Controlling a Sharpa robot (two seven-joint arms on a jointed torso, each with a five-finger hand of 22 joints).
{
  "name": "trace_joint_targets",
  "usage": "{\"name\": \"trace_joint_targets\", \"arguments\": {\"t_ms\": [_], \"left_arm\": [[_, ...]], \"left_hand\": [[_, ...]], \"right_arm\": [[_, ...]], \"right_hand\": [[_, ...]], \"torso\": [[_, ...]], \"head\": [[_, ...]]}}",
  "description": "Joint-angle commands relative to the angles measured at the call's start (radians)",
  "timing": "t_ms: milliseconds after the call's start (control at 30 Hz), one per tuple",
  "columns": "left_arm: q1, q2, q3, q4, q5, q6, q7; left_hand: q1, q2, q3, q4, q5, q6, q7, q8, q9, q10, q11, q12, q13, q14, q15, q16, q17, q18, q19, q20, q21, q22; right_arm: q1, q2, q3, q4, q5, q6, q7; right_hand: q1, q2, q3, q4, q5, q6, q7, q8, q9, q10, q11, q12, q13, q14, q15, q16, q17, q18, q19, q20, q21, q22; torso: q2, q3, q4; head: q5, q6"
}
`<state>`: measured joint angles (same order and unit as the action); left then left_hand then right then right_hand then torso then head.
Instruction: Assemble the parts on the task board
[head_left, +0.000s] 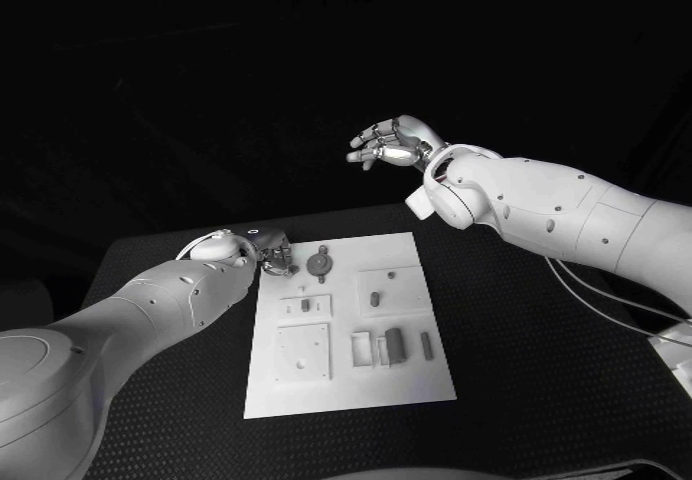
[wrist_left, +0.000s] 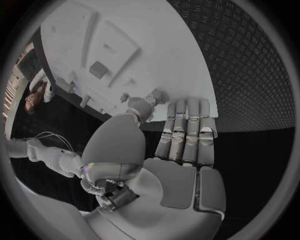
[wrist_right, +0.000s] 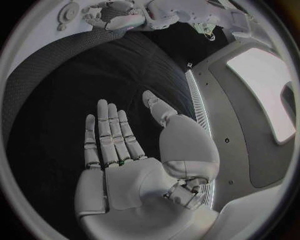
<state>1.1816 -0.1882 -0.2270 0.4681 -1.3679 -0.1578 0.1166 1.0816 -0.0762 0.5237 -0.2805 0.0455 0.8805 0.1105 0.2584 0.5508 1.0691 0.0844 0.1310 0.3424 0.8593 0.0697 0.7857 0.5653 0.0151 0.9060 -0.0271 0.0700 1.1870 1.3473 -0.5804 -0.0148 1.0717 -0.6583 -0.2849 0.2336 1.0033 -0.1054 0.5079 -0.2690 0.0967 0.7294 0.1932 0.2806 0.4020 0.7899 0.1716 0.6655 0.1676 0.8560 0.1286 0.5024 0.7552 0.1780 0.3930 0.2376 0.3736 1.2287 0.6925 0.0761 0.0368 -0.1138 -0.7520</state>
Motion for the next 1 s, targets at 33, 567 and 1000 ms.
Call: {"name": "trace_joint_targets", "arguments": {"t_ms": [33, 567, 1000], "left_arm": [[-0.023, 0.003, -0.006, 0.005, -0.008, 0.071, 0.004], [-0.036, -0.001, -0.007, 0.022, -0.008, 0.065, 0.022], [-0.059, -0.003, -0.007, 0.018, -0.009, 0.046, 0.02]], "left_hand": [[-0.002, 0.003, 0.003, -0.003, 0.003, 0.007, 0.0, 0.005, -0.002, 0.006, 0.001, -0.004, -0.003, 0.005, -0.001, 0.004, -0.001, -0.01, 0.008, -0.002, 0.004, 0.001], [0.022, -0.007, 0.008, -0.007, 0.004, 0.018, -0.003, 0.006, -0.009, 0.03, -0.002, -0.015, -0.011, 0.007, -0.002, 0.003, -0.003, -0.011, 0.008, -0.004, 0.003, 0.012], [0.034, -0.002, 0.012, -0.005, 0.004, 0.043, 0.009, 0.014, -0.014, 0.069, 0.004, -0.016, -0.011, 0.014, -0.004, 0.006, -0.003, -0.011, 0.014, -0.006, 0.003, 0.02]], "right_arm": [[0.001, 0.001, 0.001, 0.002, -0.005, 0.002, 0.006], [0.001, -0.001, 0.001, 0.003, -0.005, 0.002, 0.006], [0.001, -0.001, 0.001, 0.002, -0.005, 0.003, 0.006]], "right_hand": [[0.002, 0.006, 0.003, -0.001, -0.001, -0.007, 0.041, 0.005, -0.001, -0.004, 0.0, 0.007, -0.002, 0.009, 0.001, -0.003, -0.001, -0.016, 0.001, 0.0, -0.005, 0.001], [0.002, 0.006, 0.003, 0.0, -0.001, -0.007, 0.041, 0.005, -0.002, -0.003, -0.001, 0.007, -0.002, 0.009, 0.001, -0.003, -0.002, -0.016, 0.001, 0.0, -0.006, 0.002], [0.001, 0.006, 0.003, 0.001, -0.001, -0.007, 0.041, 0.005, -0.002, -0.003, -0.001, 0.008, -0.003, 0.009, 0.001, -0.003, -0.002, -0.016, 0.001, 0.0, -0.007, 0.003]], "torso": [[0.0, -0.0001, 0.0001], [-0.001, -0.0009, 0.0008], [-0.001, -0.001, 0.0006]], "head": [[-0.002, -0.004], [-0.003, -0.008], [-0.004, -0.013]]}}
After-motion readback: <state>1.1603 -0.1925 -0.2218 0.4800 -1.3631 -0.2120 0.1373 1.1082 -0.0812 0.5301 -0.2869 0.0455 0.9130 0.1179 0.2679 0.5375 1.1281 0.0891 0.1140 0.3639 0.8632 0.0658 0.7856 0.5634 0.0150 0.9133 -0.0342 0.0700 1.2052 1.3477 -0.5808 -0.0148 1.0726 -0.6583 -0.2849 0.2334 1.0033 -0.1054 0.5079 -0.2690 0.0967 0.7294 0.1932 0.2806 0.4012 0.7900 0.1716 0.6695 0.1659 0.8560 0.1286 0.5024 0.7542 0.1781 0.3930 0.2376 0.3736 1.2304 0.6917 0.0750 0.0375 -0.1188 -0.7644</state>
